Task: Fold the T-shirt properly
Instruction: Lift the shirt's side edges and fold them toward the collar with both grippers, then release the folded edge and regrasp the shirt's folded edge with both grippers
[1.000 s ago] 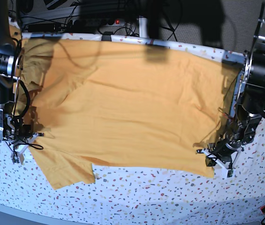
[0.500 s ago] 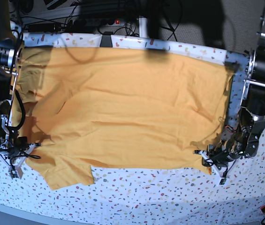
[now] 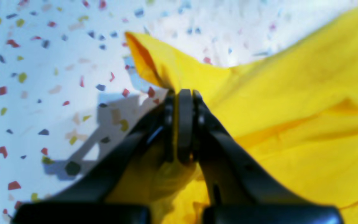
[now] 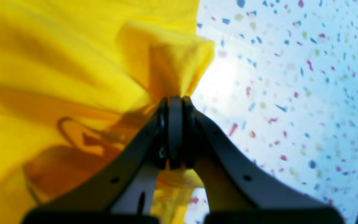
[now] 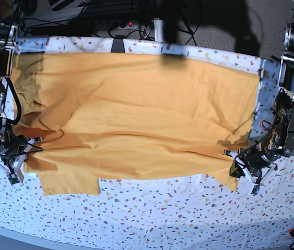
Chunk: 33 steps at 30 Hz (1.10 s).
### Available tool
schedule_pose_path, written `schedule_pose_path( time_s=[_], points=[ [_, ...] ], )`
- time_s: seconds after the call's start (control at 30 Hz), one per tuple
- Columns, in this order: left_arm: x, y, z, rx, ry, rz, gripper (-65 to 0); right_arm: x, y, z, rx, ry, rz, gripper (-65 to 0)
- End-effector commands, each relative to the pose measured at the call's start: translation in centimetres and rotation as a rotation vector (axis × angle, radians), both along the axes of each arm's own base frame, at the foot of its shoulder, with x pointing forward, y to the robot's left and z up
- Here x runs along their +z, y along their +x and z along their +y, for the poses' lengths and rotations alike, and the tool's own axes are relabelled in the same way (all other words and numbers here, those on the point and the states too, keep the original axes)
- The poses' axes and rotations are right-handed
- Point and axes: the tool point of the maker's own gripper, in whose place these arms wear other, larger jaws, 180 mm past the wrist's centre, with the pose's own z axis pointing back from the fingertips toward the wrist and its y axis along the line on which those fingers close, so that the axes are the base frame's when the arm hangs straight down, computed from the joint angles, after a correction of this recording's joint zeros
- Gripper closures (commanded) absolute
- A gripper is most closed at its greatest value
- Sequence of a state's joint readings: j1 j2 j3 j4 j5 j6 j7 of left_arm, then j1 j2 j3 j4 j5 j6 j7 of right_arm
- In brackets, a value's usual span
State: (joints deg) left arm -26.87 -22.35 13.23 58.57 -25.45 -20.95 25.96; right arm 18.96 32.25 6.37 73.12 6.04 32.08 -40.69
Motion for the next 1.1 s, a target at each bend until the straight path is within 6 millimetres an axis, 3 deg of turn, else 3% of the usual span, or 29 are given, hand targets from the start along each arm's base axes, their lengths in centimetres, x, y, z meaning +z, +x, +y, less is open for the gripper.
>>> schedule_pose_path(
  time_s=[0.0,0.1,0.23,0.5,0.7,0.83,1.07],
  points=[
    [3.2,1.4,1.2,0.032,-0.023,-0.088,0.0,2.4,0.6,-1.0,0.000,-0.030,-0.050,0.0],
    [4.2,1.0,3.0,0.087,-0.054,-0.110,0.0,2.5,-0.3,-1.7,-0.005,-0.050,-0.047,0.0],
    [4.0,0.1,4.7,0.133,-0.060,-0.080,0.0,2.7,-1.2,-2.2,-0.019,-0.053,-0.060,0.0],
    [1.3,-2.1,4.7,0.137,-0.097,0.017,0.0,3.0,-4.1,-2.3,-0.022,-0.083,-0.060,0.0],
    [-0.2,-3.6,3.6,0.115,-0.154,0.150,0.0,1.1,-6.9,-3.9,-0.070,-0.078,-0.005,0.0],
    [-2.1,-5.3,3.5,0.098,-0.121,0.261,0.0,-1.2,-8.2,-1.9,-0.062,0.047,0.017,0.0],
    [-3.3,-6.5,3.6,0.096,-0.112,0.303,0.0,-5.4,-9.6,0.9,-0.089,0.115,0.068,0.0]
  ],
)
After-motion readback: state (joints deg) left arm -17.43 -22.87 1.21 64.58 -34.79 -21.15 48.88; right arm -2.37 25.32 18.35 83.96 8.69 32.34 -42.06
